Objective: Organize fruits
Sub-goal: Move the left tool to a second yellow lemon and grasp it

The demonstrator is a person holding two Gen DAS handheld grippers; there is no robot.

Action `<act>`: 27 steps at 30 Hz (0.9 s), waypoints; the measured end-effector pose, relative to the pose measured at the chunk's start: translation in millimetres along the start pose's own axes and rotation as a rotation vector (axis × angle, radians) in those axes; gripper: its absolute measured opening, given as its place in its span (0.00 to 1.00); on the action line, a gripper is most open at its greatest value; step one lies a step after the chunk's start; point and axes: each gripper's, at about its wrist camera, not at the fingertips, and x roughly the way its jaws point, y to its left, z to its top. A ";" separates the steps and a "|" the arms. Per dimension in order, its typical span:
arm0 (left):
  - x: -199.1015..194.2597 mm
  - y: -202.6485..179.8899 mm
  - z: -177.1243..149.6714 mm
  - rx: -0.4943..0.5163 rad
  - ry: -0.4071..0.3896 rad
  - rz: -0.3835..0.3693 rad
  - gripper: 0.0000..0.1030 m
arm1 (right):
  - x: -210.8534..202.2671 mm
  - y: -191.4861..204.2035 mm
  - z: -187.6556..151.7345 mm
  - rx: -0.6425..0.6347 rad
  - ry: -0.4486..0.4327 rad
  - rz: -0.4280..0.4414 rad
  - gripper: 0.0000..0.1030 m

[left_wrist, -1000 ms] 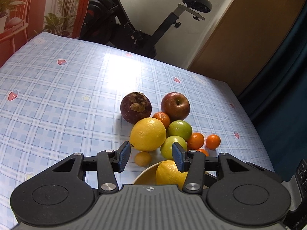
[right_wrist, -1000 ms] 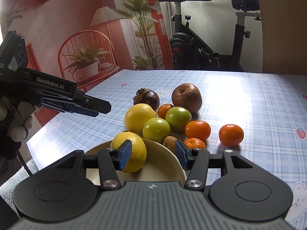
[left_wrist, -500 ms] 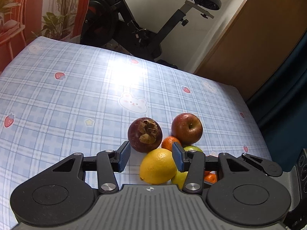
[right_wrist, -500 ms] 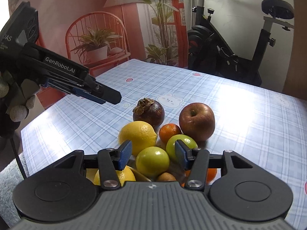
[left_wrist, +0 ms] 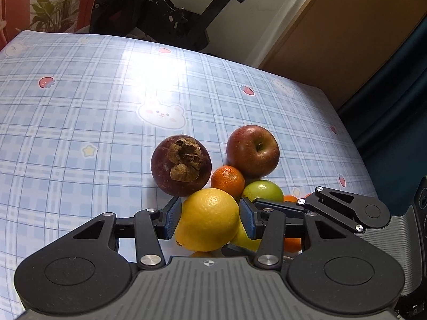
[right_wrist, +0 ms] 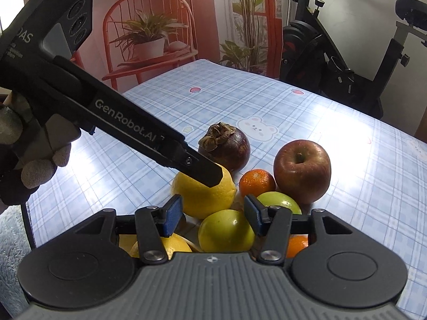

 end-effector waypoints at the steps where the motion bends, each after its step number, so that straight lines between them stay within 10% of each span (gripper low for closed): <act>1: 1.2 0.9 0.1 0.000 0.001 0.006 0.51 | 0.5 -1.8 0.7 -0.001 0.003 0.001 0.53; 27: -43.5 52.2 -10.6 -0.122 -0.054 -0.057 0.52 | 34.1 21.3 15.5 -0.136 0.074 0.038 0.57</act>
